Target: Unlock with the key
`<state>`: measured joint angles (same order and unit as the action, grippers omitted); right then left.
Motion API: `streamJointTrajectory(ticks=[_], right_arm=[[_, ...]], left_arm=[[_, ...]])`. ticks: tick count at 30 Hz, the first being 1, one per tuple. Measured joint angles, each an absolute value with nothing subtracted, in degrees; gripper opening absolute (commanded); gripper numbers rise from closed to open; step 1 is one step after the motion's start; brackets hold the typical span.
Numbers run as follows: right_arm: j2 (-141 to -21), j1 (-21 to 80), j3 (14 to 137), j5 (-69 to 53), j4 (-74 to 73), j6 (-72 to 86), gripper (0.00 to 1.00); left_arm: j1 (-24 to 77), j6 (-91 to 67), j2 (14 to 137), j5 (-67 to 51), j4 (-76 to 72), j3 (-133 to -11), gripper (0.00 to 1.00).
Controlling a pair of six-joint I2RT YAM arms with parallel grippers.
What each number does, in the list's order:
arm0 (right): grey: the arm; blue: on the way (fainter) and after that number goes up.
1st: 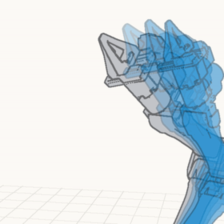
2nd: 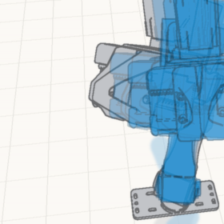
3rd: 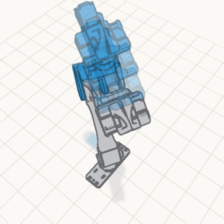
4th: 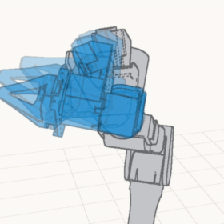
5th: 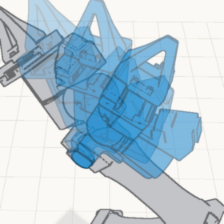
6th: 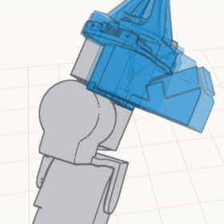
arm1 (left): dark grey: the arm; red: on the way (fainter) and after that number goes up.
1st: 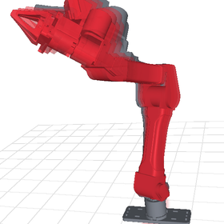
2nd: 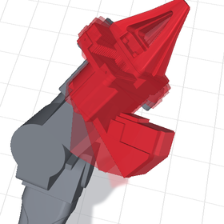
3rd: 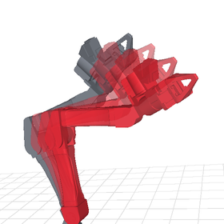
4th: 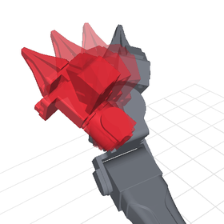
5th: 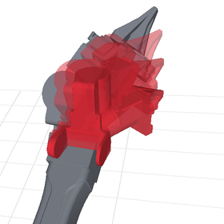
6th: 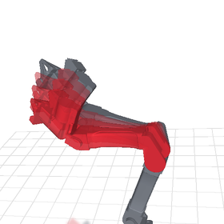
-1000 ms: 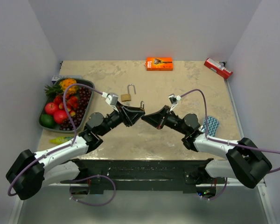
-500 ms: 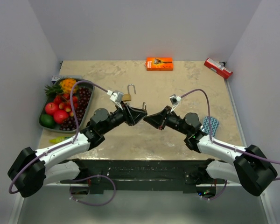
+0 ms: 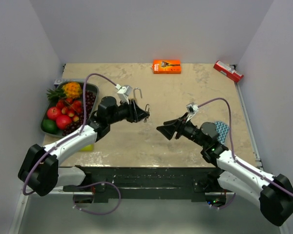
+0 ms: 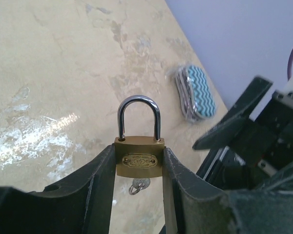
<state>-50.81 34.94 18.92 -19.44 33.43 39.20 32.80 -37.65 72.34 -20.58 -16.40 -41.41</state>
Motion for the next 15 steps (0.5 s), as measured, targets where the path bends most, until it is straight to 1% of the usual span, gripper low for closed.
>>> streamJointTrajectory(ticks=[3, 7, 11, 15], right_arm=[[-48.9, 34.2, 21.7, -19.2, 28.7, 36.2, 0.77], [-49.8, 33.8, 29.5, -20.1, 22.8, 30.8, 0.75], [-53.1, 33.7, 37.6, -23.6, 18.1, 24.5, 0.74], [-56.1, 33.9, 39.8, -29.4, 17.4, 22.3, 0.74]], left_arm=[[30.8, -32.5, 72.4, -28.5, -11.8, -44.2, 0.0], [27.8, -26.5, 72.2, -39.7, -8.4, -45.1, 0.0], [27.0, -26.1, 70.5, -52.0, -13.6, -40.9, 0.0], [27.0, -28.5, 69.7, -62.7, -19.9, -36.6, 0.0]])
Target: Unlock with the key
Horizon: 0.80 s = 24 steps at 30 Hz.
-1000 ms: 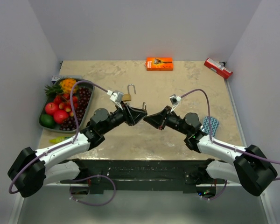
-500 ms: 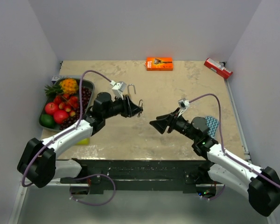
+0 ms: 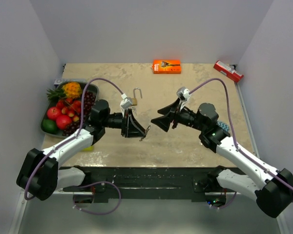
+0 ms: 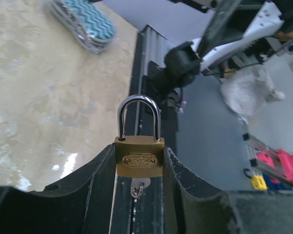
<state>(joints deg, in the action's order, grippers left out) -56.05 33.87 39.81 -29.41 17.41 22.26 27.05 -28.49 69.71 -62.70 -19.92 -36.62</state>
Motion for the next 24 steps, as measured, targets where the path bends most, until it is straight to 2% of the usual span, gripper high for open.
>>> streamJointTrajectory(ticks=[7, 17, 20, 23, 24], right_arm=[[-60.2, 36.4, 39.9, -39.1, 17.6, 21.6, 0.72], [-60.8, 39.7, 40.6, -47.3, 18.6, 21.7, 0.66], [-61.3, 40.7, 40.6, -47.8, 19.2, 21.7, 0.55], [-62.8, 41.0, 41.0, -47.9, 19.4, 21.8, 0.36], [-63.2, 41.1, 41.0, -47.8, 19.5, 21.8, 0.33]], left_arm=[[27.0, -32.8, 69.7, -71.1, -28.3, -35.2, 0.0], [27.0, -36.1, 69.7, -74.0, -33.1, -34.8, 0.0], [27.0, -36.6, 69.7, -74.7, -33.6, -34.8, 0.0], [27.0, -36.9, 69.7, -75.4, -33.8, -34.7, 0.0], [27.0, -36.9, 69.7, -75.6, -33.8, -34.6, 0.0]])
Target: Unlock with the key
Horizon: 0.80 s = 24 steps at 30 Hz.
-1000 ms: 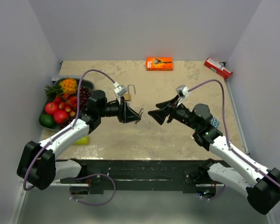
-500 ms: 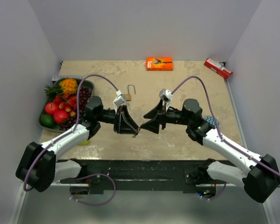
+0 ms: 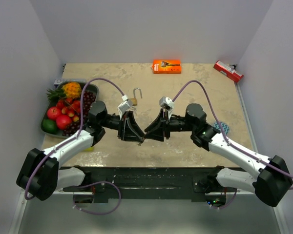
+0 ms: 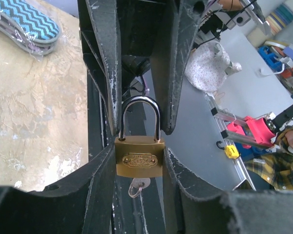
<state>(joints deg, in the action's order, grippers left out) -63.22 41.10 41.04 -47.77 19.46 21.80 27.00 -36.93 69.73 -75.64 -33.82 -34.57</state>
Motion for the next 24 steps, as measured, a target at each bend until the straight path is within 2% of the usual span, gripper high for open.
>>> streamJointTrajectory(ticks=[5, 9, 14, 18, 24], right_arm=[[-64.1, 41.1, 41.2, -47.8, 19.3, 21.9, 0.12], [-64.1, 41.1, 41.3, -47.7, 19.2, 22.0, 0.01], [-64.1, 41.2, 41.6, -46.7, 16.9, 21.3, 0.0], [-64.0, 41.2, 42.6, -43.4, 12.8, 20.1, 0.0], [-64.2, 41.3, 45.2, -32.7, 4.8, 18.1, 0.0]], left_arm=[[27.0, -36.9, 69.7, -76.4, -33.8, -34.1, 0.0], [27.0, -36.8, 69.7, -76.5, -33.7, -34.0, 0.0], [27.0, -34.3, 69.5, -75.5, -30.7, -34.2, 0.0], [27.0, -28.2, 69.3, -72.7, -22.8, -35.8, 0.0], [27.1, -19.6, 69.2, -63.0, -11.9, -39.0, 0.0]])
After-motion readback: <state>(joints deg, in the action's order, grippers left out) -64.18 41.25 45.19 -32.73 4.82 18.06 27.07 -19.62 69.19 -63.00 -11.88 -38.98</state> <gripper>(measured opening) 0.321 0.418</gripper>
